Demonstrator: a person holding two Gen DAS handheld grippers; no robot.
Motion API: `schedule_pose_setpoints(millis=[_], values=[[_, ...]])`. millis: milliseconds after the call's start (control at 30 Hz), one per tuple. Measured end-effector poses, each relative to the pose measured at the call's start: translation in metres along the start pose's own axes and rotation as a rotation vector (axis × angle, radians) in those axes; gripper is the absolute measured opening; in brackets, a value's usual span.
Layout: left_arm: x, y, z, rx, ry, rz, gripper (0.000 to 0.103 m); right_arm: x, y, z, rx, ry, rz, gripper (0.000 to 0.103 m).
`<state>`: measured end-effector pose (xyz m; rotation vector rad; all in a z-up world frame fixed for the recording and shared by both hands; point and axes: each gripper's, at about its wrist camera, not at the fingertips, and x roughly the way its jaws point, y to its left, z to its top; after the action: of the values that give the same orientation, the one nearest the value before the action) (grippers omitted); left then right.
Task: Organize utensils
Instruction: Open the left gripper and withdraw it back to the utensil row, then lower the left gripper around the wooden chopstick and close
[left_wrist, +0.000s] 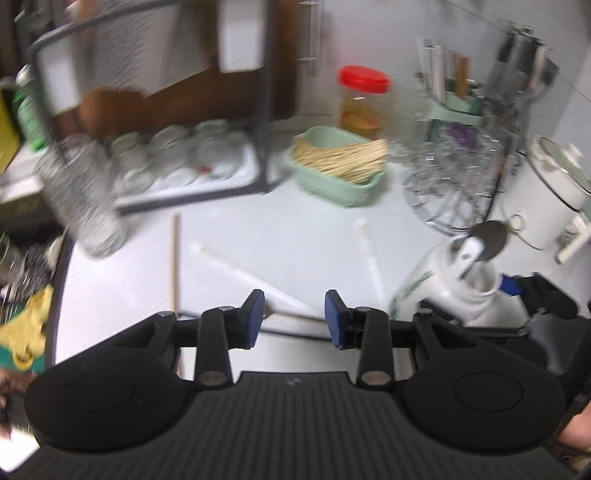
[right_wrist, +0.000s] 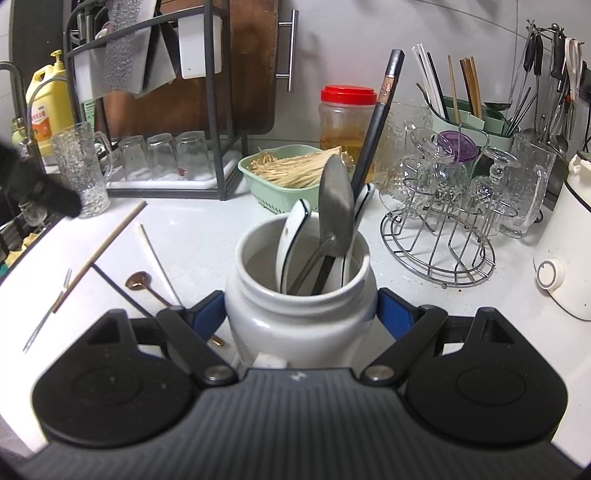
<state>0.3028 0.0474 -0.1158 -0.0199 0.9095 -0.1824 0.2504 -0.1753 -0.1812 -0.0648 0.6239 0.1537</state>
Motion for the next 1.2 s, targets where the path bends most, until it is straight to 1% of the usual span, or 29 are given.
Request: schedule_pose_setpoints(millis=[200,367,433,467,600,700,767,900,967,1100,1200], values=[[0.012,0.047,-0.021,-0.114,0.014,0.047,0.044,0.001,0.001,0.002,0.004,0.017,-0.009,0.089],[0.038,0.083,-0.031,-0.184,0.040,0.074,0.044,0.002,0.002,0.005,0.013,0.045,-0.018,0.089],[0.049,0.095,-0.030,-0.192,0.050,0.088,0.044,0.002,0.003,0.007,0.015,0.062,-0.026,0.090],[0.054,0.101,-0.027,-0.189,0.059,0.096,0.044,0.003,0.004,0.009,0.012,0.072,-0.029,0.090],[0.080,0.120,-0.012,-0.197,0.095,0.071,0.044,0.004,0.004,0.013,0.014,0.100,-0.034,0.090],[0.101,0.130,-0.001,-0.193,0.106,0.061,0.044,0.005,0.005,0.013,0.017,0.107,-0.042,0.090],[0.116,0.135,0.007,-0.186,0.112,0.049,0.043,0.004,0.006,0.013,0.022,0.109,-0.049,0.090],[0.139,0.141,0.023,-0.170,0.096,0.053,0.042,0.003,0.008,0.012,0.038,0.107,-0.069,0.090],[0.147,0.143,0.033,-0.168,0.078,0.069,0.037,0.003,0.009,0.012,0.046,0.114,-0.082,0.090],[0.162,0.146,0.050,-0.192,0.058,0.067,0.033,0.003,0.012,0.014,0.068,0.128,-0.103,0.090],[0.172,0.140,0.059,-0.167,0.052,0.077,0.027,0.003,0.014,0.012,0.071,0.120,-0.114,0.090]])
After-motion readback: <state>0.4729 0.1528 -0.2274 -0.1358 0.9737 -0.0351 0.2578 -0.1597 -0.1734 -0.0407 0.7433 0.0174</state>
